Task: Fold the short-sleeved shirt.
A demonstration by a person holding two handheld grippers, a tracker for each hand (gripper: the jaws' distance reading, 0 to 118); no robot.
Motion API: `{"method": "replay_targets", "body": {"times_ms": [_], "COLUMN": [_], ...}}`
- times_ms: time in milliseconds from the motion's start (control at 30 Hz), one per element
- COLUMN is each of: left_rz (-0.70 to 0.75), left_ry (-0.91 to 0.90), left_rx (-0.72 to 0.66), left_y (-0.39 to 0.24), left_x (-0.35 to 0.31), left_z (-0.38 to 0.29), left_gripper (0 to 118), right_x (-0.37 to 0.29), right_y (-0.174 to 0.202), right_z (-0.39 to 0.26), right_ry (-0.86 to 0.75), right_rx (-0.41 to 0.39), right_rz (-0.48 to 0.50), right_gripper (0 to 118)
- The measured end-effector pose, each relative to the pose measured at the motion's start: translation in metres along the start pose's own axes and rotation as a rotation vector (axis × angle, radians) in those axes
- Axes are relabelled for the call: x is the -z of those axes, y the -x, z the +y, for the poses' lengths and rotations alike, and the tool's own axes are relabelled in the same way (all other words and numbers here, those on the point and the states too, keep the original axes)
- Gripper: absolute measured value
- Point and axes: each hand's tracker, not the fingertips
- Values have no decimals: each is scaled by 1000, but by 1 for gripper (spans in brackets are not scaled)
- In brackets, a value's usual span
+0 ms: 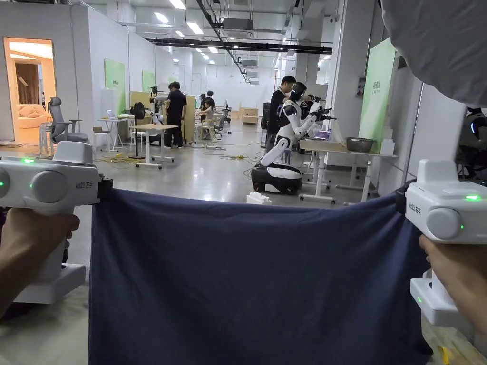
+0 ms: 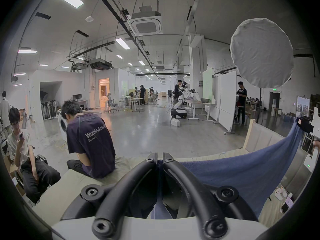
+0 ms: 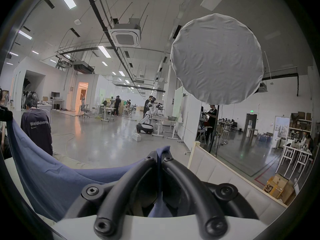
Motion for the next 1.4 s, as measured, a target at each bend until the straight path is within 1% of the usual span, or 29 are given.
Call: {"method": "replay_targets", "body": {"times_ms": [33,100,167,267,300,400,433,533,600,733,800,833,900,1000,1133,1233,1267,1400], "left_rz": [3,17,23,47,47,52,52,67,70,66,57,52,48,31,18,9,6,-8], "left_ry": [-4,-6,-16,-31,-34,-57,-62,-73,-79,-76,-66,-59,-41,-9,16,27,34,63], "left_rx": [10,21,9,26,26,7,2,25,25,22,17,10,14,30,-2,-23,-26,-54], "left_y": [1,9,13,12,14,23,23,22,21,21,20,20,22,25,33,37,34,30], "left_x": [6,16,26,40,42,44,46,47,43,40,35,32,26,11,-14,-44,-64,-113], "left_z": [4,12,20,30,33,41,44,47,44,25,10,-1,-22,-60,-109,-145,-156,-197], "left_gripper": [5,5,5,5,5,5,5,5,5,5,5,5,5,5,5,5,5,5], "right_x": [26,48,46,62,62,74,68,69,57,47,38,37,24,-13,-69,-100,-114,-168], "right_y": [3,7,19,25,27,30,35,37,42,44,43,45,46,46,43,38,37,33], "right_z": [-4,1,12,20,22,28,33,35,35,17,3,-7,-26,-51,-82,-108,-116,-144], "right_ry": [11,0,-31,-39,-56,-65,-85,-105,-123,-123,-97,-88,-68,-40,-24,-4,3,39], "right_rx": [-4,-9,-34,-40,-24,-10,-26,-38,-44,-41,-38,-52,-78,-83,-105,-129,-147,-155], "right_rz": [4,3,-2,-1,-5,-16,-25,-25,-33,-40,-22,-23,-9,6,18,34,35,51], "right_gripper": [3,3,4,3,3,4,3,4,3,3,3,3,3,3,3,4,4,3]}}
